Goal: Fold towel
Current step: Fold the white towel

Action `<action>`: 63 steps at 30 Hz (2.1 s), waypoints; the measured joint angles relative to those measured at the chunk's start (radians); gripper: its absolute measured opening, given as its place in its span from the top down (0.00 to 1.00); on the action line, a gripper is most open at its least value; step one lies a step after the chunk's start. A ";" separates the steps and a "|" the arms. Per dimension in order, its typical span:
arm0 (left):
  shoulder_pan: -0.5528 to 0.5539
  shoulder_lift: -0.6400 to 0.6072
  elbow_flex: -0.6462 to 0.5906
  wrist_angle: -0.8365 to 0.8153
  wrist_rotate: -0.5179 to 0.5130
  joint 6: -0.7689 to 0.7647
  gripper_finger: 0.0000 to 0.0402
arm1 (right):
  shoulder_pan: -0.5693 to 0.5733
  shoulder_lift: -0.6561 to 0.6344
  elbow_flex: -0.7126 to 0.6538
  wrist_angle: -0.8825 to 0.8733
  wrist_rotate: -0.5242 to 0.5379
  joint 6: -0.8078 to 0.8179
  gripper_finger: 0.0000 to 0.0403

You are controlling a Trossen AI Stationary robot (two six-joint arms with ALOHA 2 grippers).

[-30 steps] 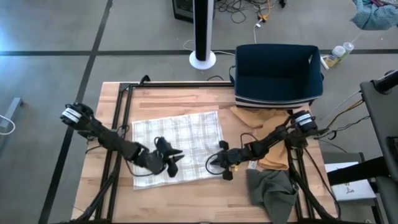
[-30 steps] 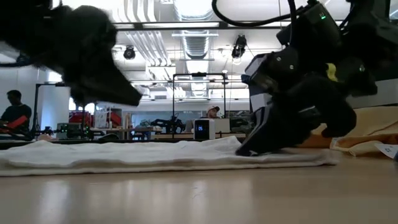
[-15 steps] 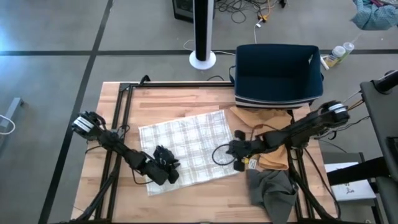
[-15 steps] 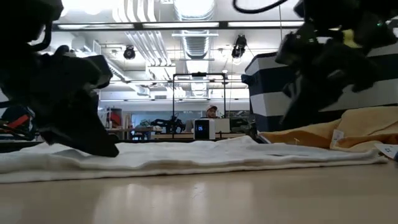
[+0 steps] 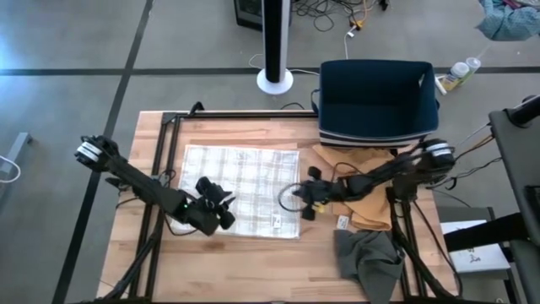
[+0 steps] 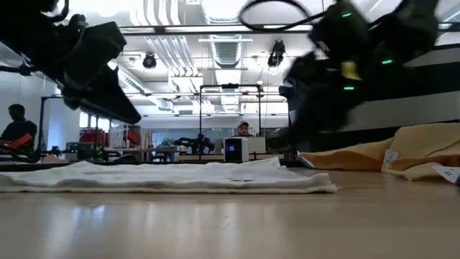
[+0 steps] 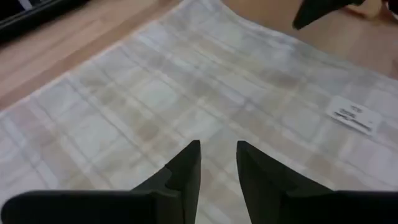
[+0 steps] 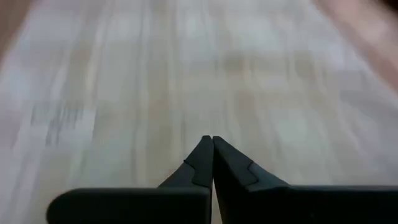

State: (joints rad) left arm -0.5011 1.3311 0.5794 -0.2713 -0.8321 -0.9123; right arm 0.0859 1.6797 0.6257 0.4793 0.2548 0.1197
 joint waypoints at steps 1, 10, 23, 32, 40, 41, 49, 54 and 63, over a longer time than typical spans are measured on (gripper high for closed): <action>0.005 -0.005 -0.032 0.011 -0.001 0.003 0.77 | -0.014 0.038 0.020 0.028 -0.006 -0.002 1.00; 0.021 0.043 -0.306 0.281 0.124 -0.066 0.79 | -0.049 0.142 0.216 -0.396 -0.074 -0.002 1.00; 0.004 0.025 -0.347 0.350 0.127 -0.012 0.79 | -0.037 -0.009 0.188 -0.507 -0.234 0.019 1.00; 0.001 0.031 -0.347 0.354 0.118 -0.013 0.79 | 0.004 0.068 0.173 -0.519 -0.309 0.010 1.00; 0.000 0.031 -0.348 0.375 0.118 0.020 0.79 | 0.071 -0.062 0.163 -0.490 -0.288 0.001 1.00; 0.000 0.031 -0.348 0.380 0.118 0.027 0.79 | 0.076 -0.062 0.162 -0.459 -0.287 0.001 1.00; 0.000 0.033 -0.348 0.422 0.125 0.049 0.79 | 0.097 0.084 0.162 -0.376 -0.299 0.020 1.00; -0.001 0.030 -0.347 0.430 0.130 0.063 0.78 | 0.119 0.023 0.160 -0.512 -0.289 0.025 1.00; 0.004 0.009 -0.239 0.439 0.109 0.251 0.76 | 0.136 -0.053 0.158 -0.490 -0.184 0.023 1.00</action>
State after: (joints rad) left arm -0.4969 1.3399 0.3400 0.1677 -0.7229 -0.6614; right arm 0.2215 1.6269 0.7834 -0.0109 0.0705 0.1428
